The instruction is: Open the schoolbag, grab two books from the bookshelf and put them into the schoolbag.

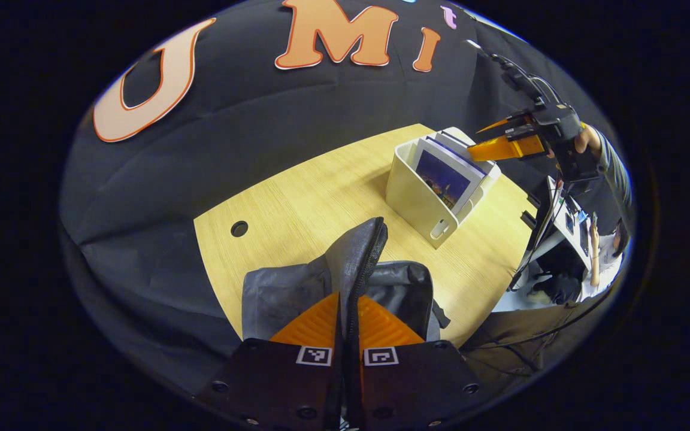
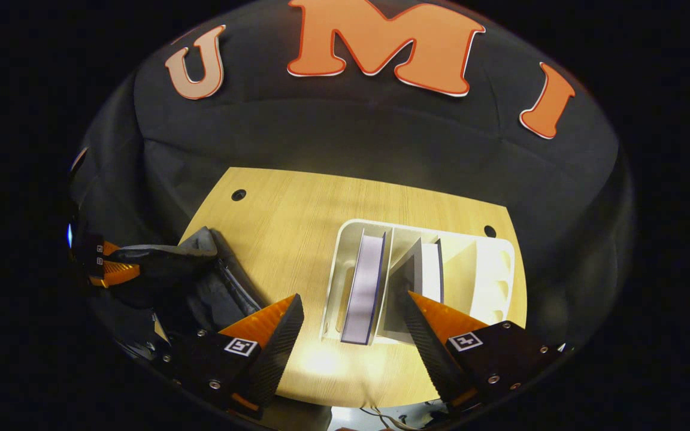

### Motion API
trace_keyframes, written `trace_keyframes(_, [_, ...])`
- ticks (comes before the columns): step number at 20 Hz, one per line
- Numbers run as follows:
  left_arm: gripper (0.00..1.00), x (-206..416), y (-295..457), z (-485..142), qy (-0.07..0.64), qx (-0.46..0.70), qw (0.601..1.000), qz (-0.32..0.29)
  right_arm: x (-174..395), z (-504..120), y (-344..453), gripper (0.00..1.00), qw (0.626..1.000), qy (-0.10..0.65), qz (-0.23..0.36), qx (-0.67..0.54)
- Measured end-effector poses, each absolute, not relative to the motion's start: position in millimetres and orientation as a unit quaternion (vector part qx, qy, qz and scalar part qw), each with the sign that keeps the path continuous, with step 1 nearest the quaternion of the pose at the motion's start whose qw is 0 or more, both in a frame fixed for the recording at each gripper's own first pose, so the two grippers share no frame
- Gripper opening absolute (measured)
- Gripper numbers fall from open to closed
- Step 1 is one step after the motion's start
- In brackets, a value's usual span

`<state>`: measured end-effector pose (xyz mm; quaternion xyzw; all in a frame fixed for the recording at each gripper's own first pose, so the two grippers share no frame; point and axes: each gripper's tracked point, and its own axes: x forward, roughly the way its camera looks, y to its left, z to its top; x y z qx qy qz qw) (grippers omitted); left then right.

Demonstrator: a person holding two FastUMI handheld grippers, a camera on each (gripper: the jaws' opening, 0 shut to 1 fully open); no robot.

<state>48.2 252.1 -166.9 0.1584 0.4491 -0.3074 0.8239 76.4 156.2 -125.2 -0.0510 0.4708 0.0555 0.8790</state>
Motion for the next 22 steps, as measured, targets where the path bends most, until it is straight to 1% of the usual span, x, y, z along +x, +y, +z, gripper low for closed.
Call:
trace_keyframes(1, [0.06,48,251,-166,0.448,0.160,0.824,-0.307,82,-133,159,0.99,0.873,0.481,0.061,-0.048])
trace_keyframes(4, [0.06,46,252,-166,0.451,0.156,0.826,-0.300,96,-157,149,0.97,0.856,0.512,0.043,-0.060])
trace_keyframes(8, [0.06,49,256,-171,0.456,0.158,0.829,-0.282,102,-181,147,0.87,0.833,0.550,0.031,-0.055])
trace_keyframes(9, [0.05,51,258,-173,0.455,0.159,0.831,-0.277,102,-186,147,0.80,0.827,0.558,0.033,-0.053])
trace_keyframes(10, [0.05,51,258,-174,0.457,0.156,0.831,-0.275,103,-190,148,0.77,0.823,0.566,0.033,-0.049])
trace_keyframes(12, [0.06,48,257,-175,0.460,0.154,0.831,-0.272,105,-196,153,0.69,0.812,0.582,0.032,-0.034])
trace_keyframes(13, [0.06,47,256,-175,0.460,0.154,0.831,-0.272,107,-200,152,0.59,0.806,0.590,0.029,-0.030])
trace_keyframes(14, [0.05,46,255,-176,0.461,0.154,0.831,-0.271,107,-201,149,0.52,0.801,0.597,0.018,-0.027])
trace_keyframes(15, [0.06,47,254,-177,0.463,0.152,0.831,-0.269,107,-203,149,0.39,0.800,0.599,0.015,-0.022])
trace_keyframes(16, [0.05,46,254,-179,0.465,0.151,0.830,-0.268,107,-202,146,0.36,0.797,0.604,0.011,-0.017])
trace_keyframes(20, [0.05,43,255,-181,0.470,0.145,0.831,-0.261,98,-187,136,0.30,0.792,0.610,-0.010,0.011])
trace_keyframes(22, [0.06,42,254,-180,0.470,0.145,0.831,-0.259,92,-171,133,0.29,0.798,0.603,0.002,0.024])
